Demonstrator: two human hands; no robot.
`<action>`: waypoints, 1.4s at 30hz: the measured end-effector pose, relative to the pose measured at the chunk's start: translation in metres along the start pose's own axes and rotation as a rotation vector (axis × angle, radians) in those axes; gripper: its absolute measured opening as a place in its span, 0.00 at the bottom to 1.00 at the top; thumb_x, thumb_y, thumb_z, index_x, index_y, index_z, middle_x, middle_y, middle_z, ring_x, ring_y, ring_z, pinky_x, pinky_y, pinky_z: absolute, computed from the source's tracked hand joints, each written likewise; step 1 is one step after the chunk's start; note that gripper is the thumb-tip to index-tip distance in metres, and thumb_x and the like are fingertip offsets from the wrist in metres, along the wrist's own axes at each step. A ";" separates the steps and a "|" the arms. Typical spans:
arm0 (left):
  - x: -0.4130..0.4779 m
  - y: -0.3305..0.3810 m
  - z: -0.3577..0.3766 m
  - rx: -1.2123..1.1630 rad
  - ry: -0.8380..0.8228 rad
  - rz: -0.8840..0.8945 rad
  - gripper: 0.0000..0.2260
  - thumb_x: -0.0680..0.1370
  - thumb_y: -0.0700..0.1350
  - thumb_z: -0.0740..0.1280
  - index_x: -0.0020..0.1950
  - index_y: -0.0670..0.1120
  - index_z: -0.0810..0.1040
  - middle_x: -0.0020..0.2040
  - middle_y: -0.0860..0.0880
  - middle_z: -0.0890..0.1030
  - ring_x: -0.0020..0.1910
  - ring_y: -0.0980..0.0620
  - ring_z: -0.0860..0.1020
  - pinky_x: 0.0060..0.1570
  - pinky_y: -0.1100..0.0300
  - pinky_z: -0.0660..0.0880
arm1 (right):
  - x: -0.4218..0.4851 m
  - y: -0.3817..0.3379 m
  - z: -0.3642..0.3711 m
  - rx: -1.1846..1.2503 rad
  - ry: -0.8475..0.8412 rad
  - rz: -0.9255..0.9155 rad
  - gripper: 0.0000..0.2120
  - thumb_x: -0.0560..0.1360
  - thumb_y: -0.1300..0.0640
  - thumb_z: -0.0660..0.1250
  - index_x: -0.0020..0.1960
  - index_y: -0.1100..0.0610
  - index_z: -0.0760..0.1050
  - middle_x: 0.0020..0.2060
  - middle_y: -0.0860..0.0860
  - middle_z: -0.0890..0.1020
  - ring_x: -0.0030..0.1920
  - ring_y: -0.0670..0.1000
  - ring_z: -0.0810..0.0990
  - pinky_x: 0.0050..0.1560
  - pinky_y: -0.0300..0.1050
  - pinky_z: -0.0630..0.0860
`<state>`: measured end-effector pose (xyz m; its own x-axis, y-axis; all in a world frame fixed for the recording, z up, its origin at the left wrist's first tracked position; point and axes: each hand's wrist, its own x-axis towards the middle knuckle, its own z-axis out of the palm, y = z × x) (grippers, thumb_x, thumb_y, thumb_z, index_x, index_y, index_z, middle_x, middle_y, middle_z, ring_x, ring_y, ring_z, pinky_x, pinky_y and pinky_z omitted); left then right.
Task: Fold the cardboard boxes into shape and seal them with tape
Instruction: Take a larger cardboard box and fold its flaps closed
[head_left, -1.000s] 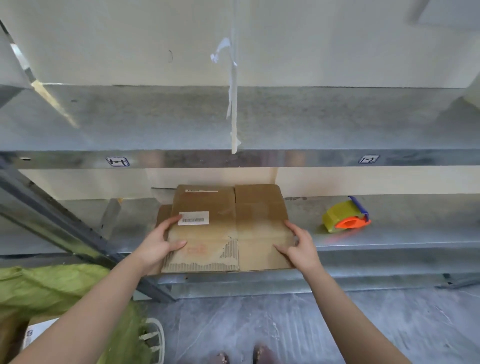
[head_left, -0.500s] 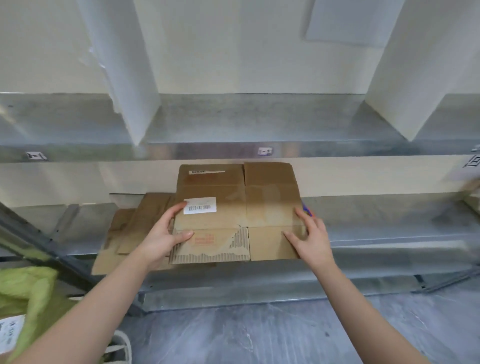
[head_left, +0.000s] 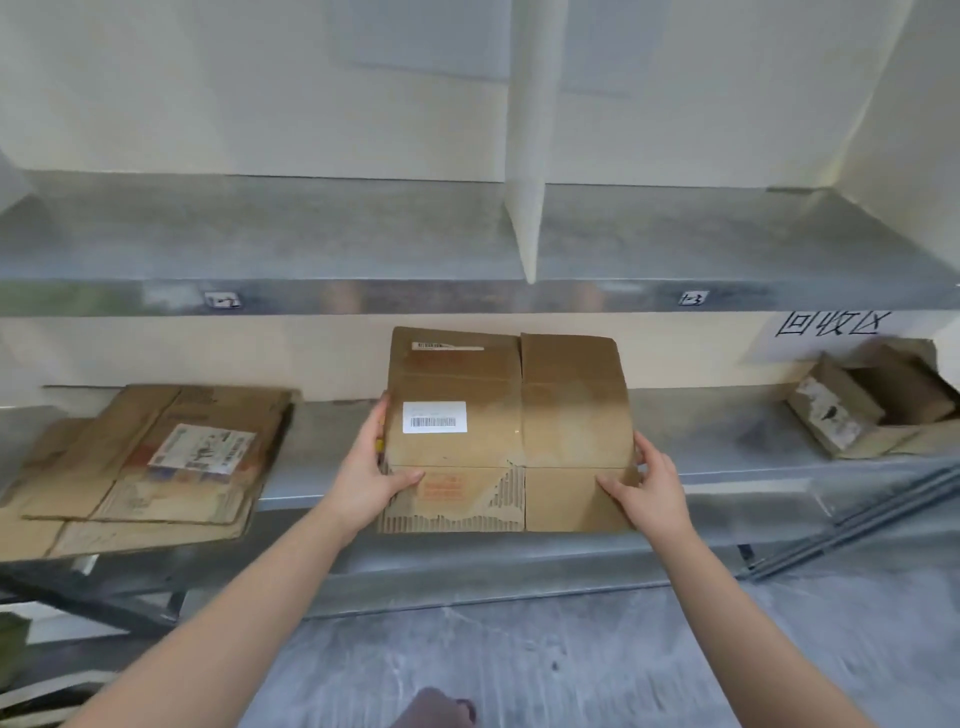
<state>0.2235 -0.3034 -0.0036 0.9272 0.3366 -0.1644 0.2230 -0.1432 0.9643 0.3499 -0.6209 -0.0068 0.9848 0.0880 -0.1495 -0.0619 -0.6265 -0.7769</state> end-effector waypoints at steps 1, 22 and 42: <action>0.007 0.002 0.011 0.012 0.001 -0.005 0.49 0.70 0.34 0.75 0.75 0.67 0.49 0.70 0.57 0.70 0.67 0.57 0.71 0.66 0.51 0.71 | 0.009 0.007 -0.005 0.007 0.011 0.018 0.39 0.71 0.55 0.76 0.76 0.53 0.61 0.66 0.54 0.70 0.66 0.53 0.71 0.64 0.45 0.67; 0.087 0.027 0.138 -0.143 0.093 -0.177 0.47 0.71 0.36 0.75 0.77 0.59 0.48 0.66 0.52 0.71 0.65 0.51 0.70 0.67 0.47 0.70 | 0.119 0.067 -0.066 0.035 -0.027 0.012 0.43 0.68 0.63 0.77 0.77 0.48 0.60 0.63 0.49 0.75 0.60 0.51 0.75 0.62 0.48 0.72; 0.077 0.052 0.178 -0.030 0.233 -0.067 0.47 0.65 0.45 0.80 0.74 0.59 0.54 0.69 0.53 0.66 0.67 0.53 0.67 0.68 0.50 0.67 | 0.133 0.042 -0.079 0.369 -0.571 -0.066 0.45 0.64 0.31 0.71 0.75 0.33 0.52 0.63 0.26 0.64 0.70 0.39 0.61 0.73 0.49 0.61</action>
<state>0.3601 -0.4500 -0.0033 0.8153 0.5507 -0.1788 0.2690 -0.0867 0.9592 0.4906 -0.6971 -0.0110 0.7549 0.5752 -0.3149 -0.1556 -0.3094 -0.9381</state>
